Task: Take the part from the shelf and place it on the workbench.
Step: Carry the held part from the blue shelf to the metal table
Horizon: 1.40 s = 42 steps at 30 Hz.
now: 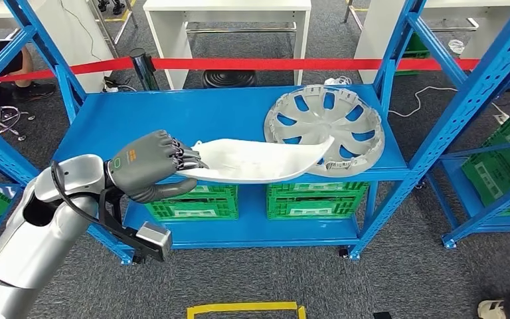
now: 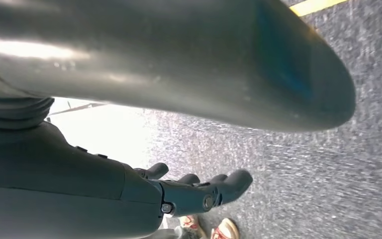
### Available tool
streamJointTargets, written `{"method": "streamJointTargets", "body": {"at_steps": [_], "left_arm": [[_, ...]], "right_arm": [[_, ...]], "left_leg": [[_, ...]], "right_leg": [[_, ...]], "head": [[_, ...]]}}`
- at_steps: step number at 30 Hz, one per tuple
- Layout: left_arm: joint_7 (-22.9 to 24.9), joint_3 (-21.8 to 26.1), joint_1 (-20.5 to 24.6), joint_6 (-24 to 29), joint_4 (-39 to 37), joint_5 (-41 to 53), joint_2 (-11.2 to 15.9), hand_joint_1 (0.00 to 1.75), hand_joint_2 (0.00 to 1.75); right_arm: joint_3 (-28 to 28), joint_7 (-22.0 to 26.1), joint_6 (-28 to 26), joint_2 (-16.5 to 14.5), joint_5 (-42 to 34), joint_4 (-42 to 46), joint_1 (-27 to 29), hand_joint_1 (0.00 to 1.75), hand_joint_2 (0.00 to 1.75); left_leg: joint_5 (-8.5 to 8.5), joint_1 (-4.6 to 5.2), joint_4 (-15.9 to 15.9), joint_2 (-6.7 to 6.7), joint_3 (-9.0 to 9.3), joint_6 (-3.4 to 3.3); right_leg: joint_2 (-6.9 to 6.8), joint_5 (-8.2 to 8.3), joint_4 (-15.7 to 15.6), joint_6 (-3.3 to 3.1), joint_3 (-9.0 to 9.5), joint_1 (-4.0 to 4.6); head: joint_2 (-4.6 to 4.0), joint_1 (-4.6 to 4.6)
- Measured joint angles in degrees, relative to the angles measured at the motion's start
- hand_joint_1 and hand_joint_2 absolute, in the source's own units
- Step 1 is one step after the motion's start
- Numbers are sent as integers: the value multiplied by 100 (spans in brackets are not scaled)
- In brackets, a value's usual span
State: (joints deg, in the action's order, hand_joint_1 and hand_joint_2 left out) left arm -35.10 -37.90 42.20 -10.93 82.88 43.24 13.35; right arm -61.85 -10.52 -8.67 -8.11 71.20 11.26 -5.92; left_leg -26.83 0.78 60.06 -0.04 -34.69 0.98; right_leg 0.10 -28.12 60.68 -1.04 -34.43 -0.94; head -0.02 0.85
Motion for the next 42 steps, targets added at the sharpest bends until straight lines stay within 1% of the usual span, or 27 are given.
{"method": "streamJointTargets", "body": {"at_steps": [2, 4, 5, 6, 7, 10, 12, 15, 16, 17, 19, 20, 21, 22, 24, 26, 27, 30, 31, 33, 35, 36, 37, 38, 40, 41, 42], "left_arm": [[-5, -1, 10, 17, -49, 2, -7, 175, 175], [-4, -4, 10, 26, -109, 5, -16, 175, 175], [-2, -7, 4, 28, -143, 9, -21, 175, 175], [1, -8, -1, 29, -175, 13, -24, 175, 175], [3, -9, -3, 29, -202, 16, -24, 175, 175], [16, -6, 36, 29, -252, 20, -27, 175, 175], [27, -4, 85, 28, -285, 20, -43, 175, 175], [48, -4, 130, 23, -360, 21, -71, 175, 175], [51, -5, 156, 21, -390, 21, -86, 175, 175], [51, -6, 184, 20, -419, 21, -105, 175, 175], [46, -13, 215, 18, -473, 21, -143, 175, 175], [43, -20, 216, 14, -499, 21, -156, 175, 175], [42, -30, 212, 9, -525, 21, -172, 175, 175], [43, -40, 212, 5, -551, 20, -193, 175, 175], [55, -50, 217, 3, -589, 20, -261, 175, 175], [64, -54, 218, 3, -601, 26, -323, 175, 175], [66, -56, 216, 3, -599, 32, -341, 175, 175], [67, -61, 202, 3, -597, 53, -358, 175, 175], [67, -61, 195, 4, -597, 58, -355, 175, 175], [67, -61, 181, 5, -598, 66, -345, 175, 175], [67, -61, 157, 7, -604, 72, -342, 175, 175], [67, -61, 136, 7, -608, 78, -343, 175, 175], [66, -61, 117, 7, -613, 85, -343, 175, 175], [66, -61, 107, 7, -615, 93, -343, 175, 175], [66, -61, 117, 7, -614, 107, -343, 175, 175], [66, -60, 131, 7, -613, 110, -345, 175, 175], [66, -60, 144, 7, -613, 113, -346, 175, 175]], "right_arm": [[-1, -14, -8, -5, 0, 0, 0, 0, 0], [-1, -13, -13, -7, 19, 0, 2, 0, 0], [-1, -13, -10, -6, 39, 0, 4, 0, 0], [-1, -13, -5, -5, 57, 0, 5, 0, 0], [-1, -13, 2, -5, 72, 0, 5, 0, 0], [-1, -13, 20, -4, 89, 0, -3, 0, 0], [-1, -11, 24, -3, 95, 0, -10, 0, 0], [-1, -12, 25, -1, 97, 0, -8, 0, 0], [-1, -13, 26, 0, 94, 0, -7, 0, 0], [-1, -13, 26, 4, 91, 0, -7, 0, 0], [-1, -10, 25, 19, 78, 0, -8, 0, 0], [-1, -12, 25, 29, 72, 0, -6, 0, 0], [-1, -17, 24, 37, 63, 0, -3, 0, 0], [-1, -28, 24, 43, 50, 0, 0, 0, 0], [-1, -44, 22, 54, 29, 0, -5, 0, 0], [-1, -45, 16, 63, 14, 0, -19, 0, 0], [-1, -45, 10, 66, 4, 0, -20, 0, 0], [-4, -47, -6, 63, -29, 0, -3, 0, 0], [-5, -47, -9, 60, -35, 0, 1, 0, 0], [-9, -47, -20, 55, -38, 0, 3, 0, 0], [-15, -47, -28, 56, -38, 0, 6, 0, 0], [-21, -47, -29, 56, -39, 0, 7, 0, 0], [-30, -47, -28, 56, -41, 0, 7, 0, 0], [-39, -48, -28, 56, -43, 0, 8, 0, 0], [-56, -49, -25, 50, -45, 0, 8, 0, 0], [-63, -48, -24, 45, -45, 0, 7, 0, 0], [-72, -46, -21, 40, -45, 0, 6, 0, 0]], "left_leg": [[-236, -16, 328, -4, -146, 73], [-622, -53, 1053, -4, -444, 143], [-741, -71, 1369, -3, -568, 164], [-759, -86, 1513, -3, -610, 174], [-672, -95, 1433, -3, -544, 175], [-207, -88, 324, -9, 56, 122], [-125, -58, -77, -20, 246, 67], [-62, -43, -143, -20, 233, -41], [-24, -52, -178, -14, 228, -88], [16, -63, -213, -8, 219, -133], [62, -58, -227, 2, 175, -189], [74, -50, -216, 6, 147, -199], [83, -44, -198, 9, 117, -203], [89, -42, -172, 11, 85, -202], [88, -46, -92, 9, 19, -186], [78, -27, -10, 3, -45, -138], [81, -20, 12, -1, -64, -104], [103, -21, 14, -10, -88, -1], [45, -24, 75, -11, -120, 34], [-265, -44, 503, -12, -300, 104], [-646, -69, 1208, -9, -566, 156], [-733, -77, 1439, -9, -633, 167], [-722, -81, 1485, -9, -609, 166], [-613, -82, 1297, -10, -468, 153], [-332, -68, 513, -13, 13, 90], [-244, -51, 171, -14, 209, 55], [-206, -30, -38, -15, 321, 21]], "right_leg": [[-5, 42, -33, -59, -9, -31], [-8, 61, -37, -79, -32, -40], [-9, 70, -36, -80, -44, -40], [-9, 80, -35, -76, -53, -41], [-7, 89, -34, -69, -58, -42], [-1, 116, -33, -23, -66, -40], [-1, 153, -43, 45, -94, -35], [0, 192, -70, 157, -115, -45], [1, 122, 8, 182, -154, -47], [3, -11, 189, 198, -236, -44], [3, -407, 864, 211, -529, -41], [4, -547, 1193, 216, -664, -38], [3, -600, 1387, 220, -730, -38], [2, -543, 1362, 222, -690, -39], [-6, -258, 750, 216, -325, -44], [-10, -90, 173, 187, -13, -36], [-7, -76, 59, 164, 35, -29], [5, -17, 33, 59, 3, -23], [2, 11, 13, 19, -3, -33], [-8, 61, -18, -38, -27, -54], [-12, 97, -19, -53, -75, -54], [-14, 115, -18, -52, -101, -54], [-14, 134, -18, -49, -123, -53], [-12, 152, -17, -42, -139, -52], [-9, 184, -18, -13, -157, -46], [-5, 202, -19, 14, -166, -43], [-3, 224, -24, 47, -178, -42]], "head": [[0, 10], [1, 17], [1, 16], [1, 16], [0, 16], [-1, 15], [0, 13], [0, 12], [0, 7], [-1, 2], [0, -6], [0, -7], [0, -8], [0, -8], [0, -9], [0, -9], [0, -9], [1, -8], [1, 1], [0, 19], [0, 28], [0, 29], [1, 29], [1, 29], [1, 27], [0, 27], [0, 25]]}}
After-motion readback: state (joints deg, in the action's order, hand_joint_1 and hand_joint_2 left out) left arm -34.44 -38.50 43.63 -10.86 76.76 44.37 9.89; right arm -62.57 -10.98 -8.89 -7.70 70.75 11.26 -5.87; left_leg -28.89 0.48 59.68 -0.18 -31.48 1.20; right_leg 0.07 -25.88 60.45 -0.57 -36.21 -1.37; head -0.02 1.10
